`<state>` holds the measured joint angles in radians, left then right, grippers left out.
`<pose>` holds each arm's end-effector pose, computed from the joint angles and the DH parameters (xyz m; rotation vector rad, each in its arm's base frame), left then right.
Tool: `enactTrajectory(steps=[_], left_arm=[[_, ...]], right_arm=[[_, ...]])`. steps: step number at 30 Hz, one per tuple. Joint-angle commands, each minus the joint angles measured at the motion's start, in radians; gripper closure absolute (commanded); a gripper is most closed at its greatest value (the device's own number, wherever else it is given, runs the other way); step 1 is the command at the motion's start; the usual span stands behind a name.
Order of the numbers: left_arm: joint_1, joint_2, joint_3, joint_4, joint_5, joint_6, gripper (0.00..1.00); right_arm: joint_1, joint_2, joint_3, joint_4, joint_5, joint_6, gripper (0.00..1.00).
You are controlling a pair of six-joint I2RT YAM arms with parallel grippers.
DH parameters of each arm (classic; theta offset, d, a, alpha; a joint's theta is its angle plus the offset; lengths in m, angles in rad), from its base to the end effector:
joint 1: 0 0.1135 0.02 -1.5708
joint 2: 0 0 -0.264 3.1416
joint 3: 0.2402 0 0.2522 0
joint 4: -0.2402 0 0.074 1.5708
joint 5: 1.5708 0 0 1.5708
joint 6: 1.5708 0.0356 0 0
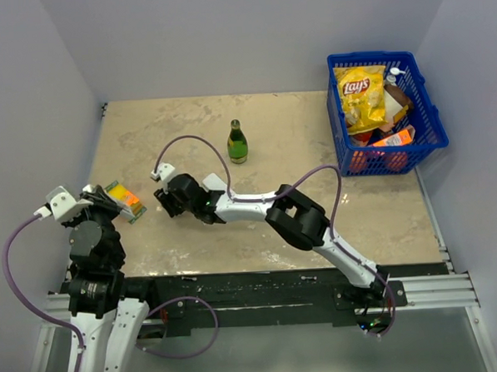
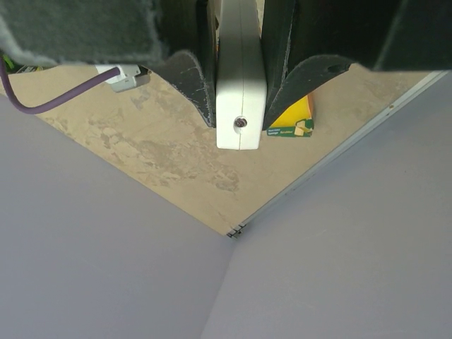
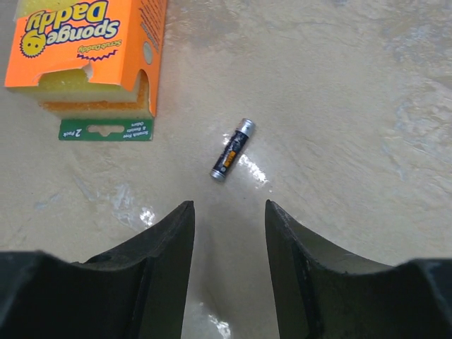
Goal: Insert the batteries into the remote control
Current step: Pick up the battery from the center of the board, then place the battery at the center of the board.
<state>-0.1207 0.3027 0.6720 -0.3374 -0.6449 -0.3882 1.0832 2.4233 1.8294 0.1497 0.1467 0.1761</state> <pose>0.0792 0.0119 0.3398 -0.6945 1.3812 0.0928 0.2641 0.4870 0.1529 -0.8203 1.9021 0.6466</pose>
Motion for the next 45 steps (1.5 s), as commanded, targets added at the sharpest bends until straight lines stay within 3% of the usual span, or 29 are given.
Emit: enactTrajectory(steps=[1, 16, 19, 23, 26, 35, 45], left_arm=[[-0.008, -0.004, -0.003, 0.057, 0.022, 0.026, 1.00], [-0.008, -0.019, -0.006, 0.047, 0.050, 0.028, 1.00], [-0.010, -0.019, -0.006, 0.049, 0.051, 0.031, 1.00], [-0.010, -0.020, -0.008, 0.051, 0.051, 0.032, 1.00], [-0.008, -0.019, -0.009, 0.055, 0.053, 0.035, 1.00], [-0.010, -0.020, -0.015, 0.066, 0.077, 0.038, 1.00], [-0.011, -0.024, -0.023, 0.081, 0.122, 0.045, 1.00]], right_arm=[[0.011, 0.017, 0.056, 0.138, 0.016, -0.001, 0.53], [0.047, 0.172, 0.128, 0.221, 0.235, -0.053, 0.53], [0.053, 0.165, 0.096, 0.235, 0.275, -0.063, 0.60], [0.058, 0.119, 0.003, 0.257, 0.286, -0.073, 0.82], [0.060, 0.047, -0.094, 0.289, 0.246, -0.084, 1.00], [0.057, -0.349, -0.479, 0.307, 0.267, -0.081, 1.00], [-0.068, -0.704, -0.844, 0.004, 0.352, 0.151, 1.00]])
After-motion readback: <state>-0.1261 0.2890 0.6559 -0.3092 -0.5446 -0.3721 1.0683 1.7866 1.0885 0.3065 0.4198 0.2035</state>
